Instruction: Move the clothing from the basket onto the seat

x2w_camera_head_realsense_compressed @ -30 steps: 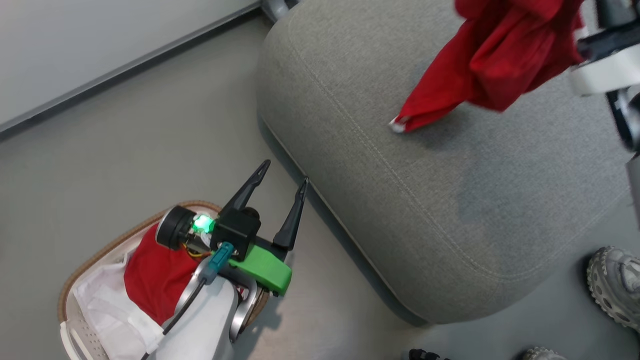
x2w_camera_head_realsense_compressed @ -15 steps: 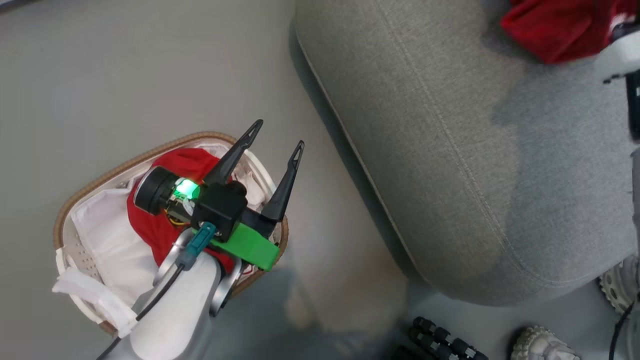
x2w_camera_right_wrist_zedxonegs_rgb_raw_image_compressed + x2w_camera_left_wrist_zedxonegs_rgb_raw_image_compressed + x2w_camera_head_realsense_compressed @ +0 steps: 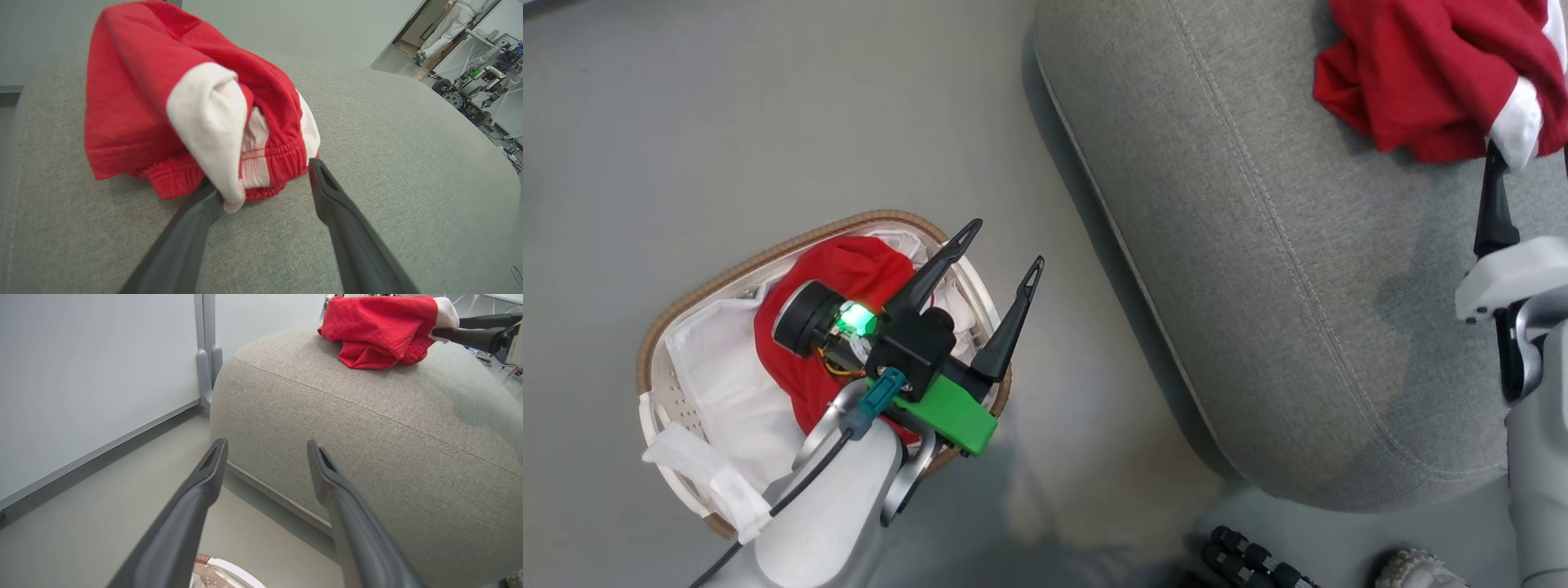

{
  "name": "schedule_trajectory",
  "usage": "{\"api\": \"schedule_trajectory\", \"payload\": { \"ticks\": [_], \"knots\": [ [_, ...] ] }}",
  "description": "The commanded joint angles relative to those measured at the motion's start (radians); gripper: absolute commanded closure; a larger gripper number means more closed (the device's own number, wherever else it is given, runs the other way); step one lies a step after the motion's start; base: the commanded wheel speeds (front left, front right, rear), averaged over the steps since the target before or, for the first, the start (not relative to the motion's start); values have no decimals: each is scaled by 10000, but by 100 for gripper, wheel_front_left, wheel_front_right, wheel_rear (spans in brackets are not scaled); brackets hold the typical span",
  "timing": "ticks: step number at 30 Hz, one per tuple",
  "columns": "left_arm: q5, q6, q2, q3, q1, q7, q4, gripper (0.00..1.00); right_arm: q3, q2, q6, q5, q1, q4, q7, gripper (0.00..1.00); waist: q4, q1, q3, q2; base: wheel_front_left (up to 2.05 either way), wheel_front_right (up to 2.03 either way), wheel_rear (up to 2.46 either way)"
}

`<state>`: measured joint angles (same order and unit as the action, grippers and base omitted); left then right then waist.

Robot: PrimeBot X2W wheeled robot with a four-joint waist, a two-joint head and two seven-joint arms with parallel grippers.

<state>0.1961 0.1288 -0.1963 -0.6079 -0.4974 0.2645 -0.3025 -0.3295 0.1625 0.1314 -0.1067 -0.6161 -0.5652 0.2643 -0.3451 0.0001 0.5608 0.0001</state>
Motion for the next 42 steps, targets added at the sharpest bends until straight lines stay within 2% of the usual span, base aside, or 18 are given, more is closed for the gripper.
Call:
{"api": "schedule_trajectory", "payload": {
  "ticks": [1,6,11,23,31,42],
  "knots": [
    [170,23,60,33,2,-1,-92,0,-78,-118,-14,57,418,137,3,0,24,-1,-395,-1,0,0,0],
    [370,23,287,452,518,-1,-362,0,33,-359,-14,328,1636,787,3,0,224,-1,-1252,-1,0,0,0],
    [338,23,539,987,1120,-1,-546,0,510,-317,-14,462,2297,1337,3,0,615,-1,-2024,-1,0,0,0],
    [152,-7,1128,2656,2462,-1,-874,0,2313,-642,-14,970,3137,2518,3,0,2136,-1,-3503,-1,0,0,0],
    [47,-135,1346,3918,3188,-3,-1078,0,3119,-947,-14,1181,3284,2361,3,0,3179,-1,-4216,-1,0,0,0],
    [-103,-308,1427,5565,4118,-1,-1326,0,3527,-1088,-14,1475,3756,1929,3,0,3709,-1,-5031,-1,0,0,0]
  ]
}}
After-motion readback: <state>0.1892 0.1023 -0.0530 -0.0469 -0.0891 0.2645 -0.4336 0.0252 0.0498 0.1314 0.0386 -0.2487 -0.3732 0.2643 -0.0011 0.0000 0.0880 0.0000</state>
